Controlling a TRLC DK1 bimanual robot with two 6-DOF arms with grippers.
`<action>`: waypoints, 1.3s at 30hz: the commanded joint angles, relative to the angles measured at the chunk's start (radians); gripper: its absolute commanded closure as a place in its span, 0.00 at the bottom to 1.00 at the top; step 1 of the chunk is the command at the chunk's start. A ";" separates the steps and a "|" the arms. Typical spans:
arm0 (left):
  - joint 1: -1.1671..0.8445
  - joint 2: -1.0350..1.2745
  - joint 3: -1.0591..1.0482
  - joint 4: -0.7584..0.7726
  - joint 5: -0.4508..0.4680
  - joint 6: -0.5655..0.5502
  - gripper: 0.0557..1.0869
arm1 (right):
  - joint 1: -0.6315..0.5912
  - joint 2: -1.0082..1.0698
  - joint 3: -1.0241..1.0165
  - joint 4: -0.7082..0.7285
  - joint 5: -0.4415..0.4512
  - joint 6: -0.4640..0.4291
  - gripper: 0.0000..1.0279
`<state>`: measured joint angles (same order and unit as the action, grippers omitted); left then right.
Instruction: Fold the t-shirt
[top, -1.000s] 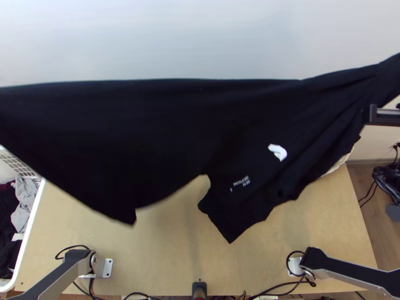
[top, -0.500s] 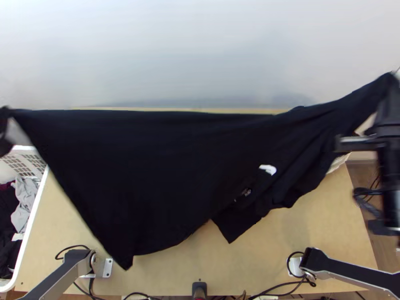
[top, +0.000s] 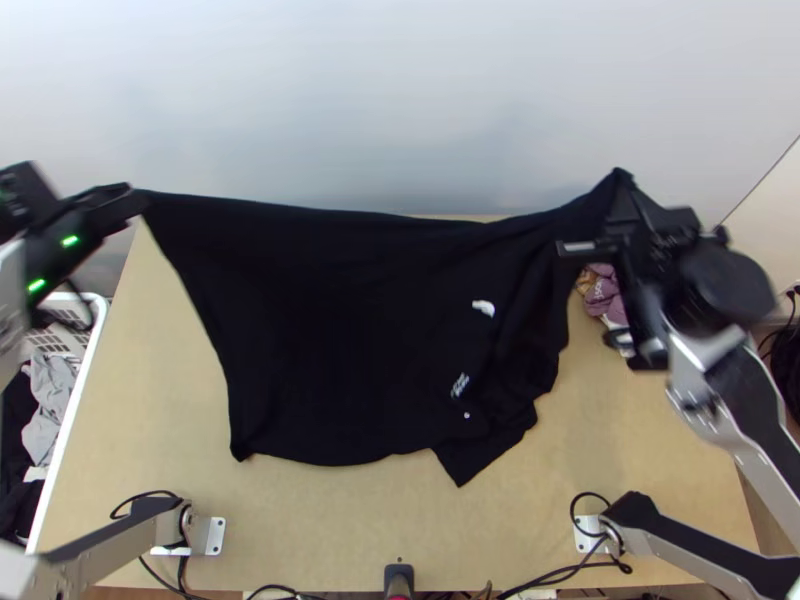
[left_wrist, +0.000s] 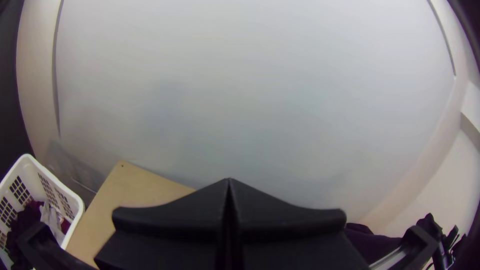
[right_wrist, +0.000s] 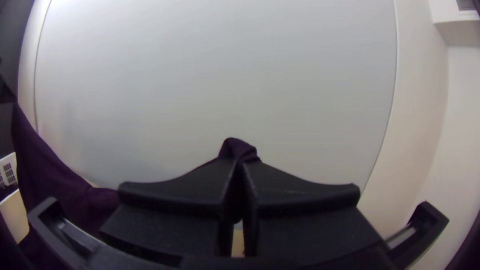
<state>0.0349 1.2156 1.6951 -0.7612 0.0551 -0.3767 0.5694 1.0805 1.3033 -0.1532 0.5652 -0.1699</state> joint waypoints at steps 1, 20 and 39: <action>0.000 0.144 -0.144 0.177 -0.028 -0.011 0.96 | -0.215 0.199 -0.019 -0.025 -0.172 0.231 0.97; 0.000 0.783 0.140 0.441 -0.126 0.004 0.96 | -0.293 0.866 0.335 -0.037 -0.324 0.478 0.97; 0.000 1.122 0.429 0.428 -0.156 -0.001 0.96 | -0.298 1.300 0.878 -0.281 -0.326 0.603 0.89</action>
<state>0.0319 2.2440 2.0212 -0.3031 -0.0967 -0.3737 0.2714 2.2578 1.9980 -0.3508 0.2413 0.3939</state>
